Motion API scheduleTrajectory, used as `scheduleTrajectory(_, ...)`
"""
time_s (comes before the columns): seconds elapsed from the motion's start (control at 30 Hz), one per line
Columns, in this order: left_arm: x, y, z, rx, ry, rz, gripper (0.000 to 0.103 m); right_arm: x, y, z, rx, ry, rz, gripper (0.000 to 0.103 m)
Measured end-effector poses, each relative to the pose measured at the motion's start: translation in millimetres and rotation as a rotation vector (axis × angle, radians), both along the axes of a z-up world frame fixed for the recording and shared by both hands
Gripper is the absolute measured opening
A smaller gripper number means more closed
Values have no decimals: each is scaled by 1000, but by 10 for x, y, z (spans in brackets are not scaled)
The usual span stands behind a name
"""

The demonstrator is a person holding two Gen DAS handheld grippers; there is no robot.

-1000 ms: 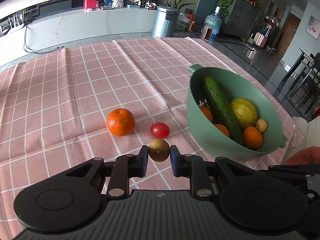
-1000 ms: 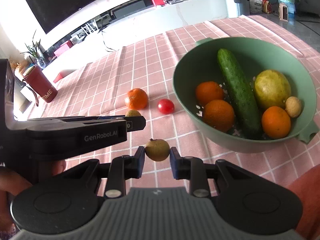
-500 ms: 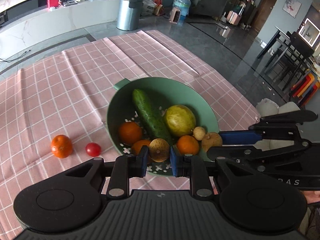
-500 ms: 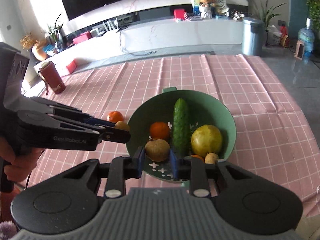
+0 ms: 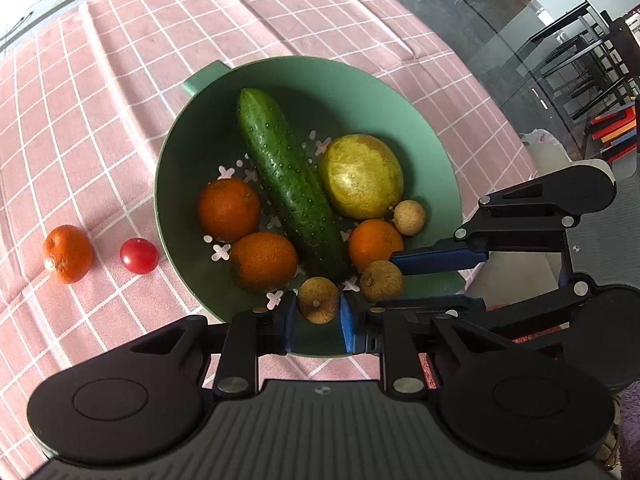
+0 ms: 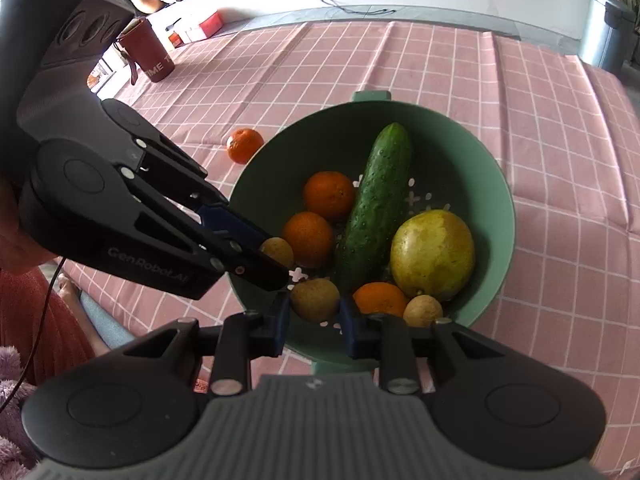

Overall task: Organize fruits
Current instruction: 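Carry both small brown fruits over the colander with both tools, then open both tools to drop the small fruits into the colander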

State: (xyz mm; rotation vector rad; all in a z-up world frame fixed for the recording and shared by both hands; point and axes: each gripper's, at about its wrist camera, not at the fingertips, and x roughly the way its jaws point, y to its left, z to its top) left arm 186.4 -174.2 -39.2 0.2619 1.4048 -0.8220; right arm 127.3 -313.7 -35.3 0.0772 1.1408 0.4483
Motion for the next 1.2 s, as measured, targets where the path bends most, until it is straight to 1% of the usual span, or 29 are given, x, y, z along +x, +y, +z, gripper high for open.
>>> scheduleTrajectory(0.1,55,-19,-72,11,26,20,25,90,42,-65,-8,31,38,23)
scheduleTrajectory(0.27,100,-64,-116,36,47,28,25,195,86,-124,-5,62,66,23)
scheduleTrajectory(0.4,126,-91,-145,35,64,34,25,227,110,-195,-15,81,81,24)
scheduleTrajectory(0.5,117,-105,-151,34,61,20,26,228,96,-220,1,90,79,24)
scheduleTrajectory(0.6,121,-86,-142,20,61,29,37,236,95,-219,1,89,75,24)
scheduleTrajectory(0.63,128,-67,-131,10,64,36,42,238,88,-212,2,89,71,25)
scheduleTrajectory(0.67,130,-55,-121,2,69,38,45,235,84,-204,3,88,68,28)
scheduleTrajectory(0.7,131,-37,-105,-2,71,40,46,231,79,-196,2,85,65,31)
scheduleTrajectory(0.73,129,-24,-87,-1,66,46,47,223,77,-176,-2,78,63,35)
scheduleTrajectory(0.8,115,2,-44,0,51,49,47,202,76,-134,-9,70,61,34)
scheduleTrajectory(1.03,19,160,197,-45,-2,52,47,117,75,12,-27,33,20,35)
scheduleTrajectory(1.2,-76,351,435,-68,-89,66,47,50,109,148,-36,-11,-32,35)
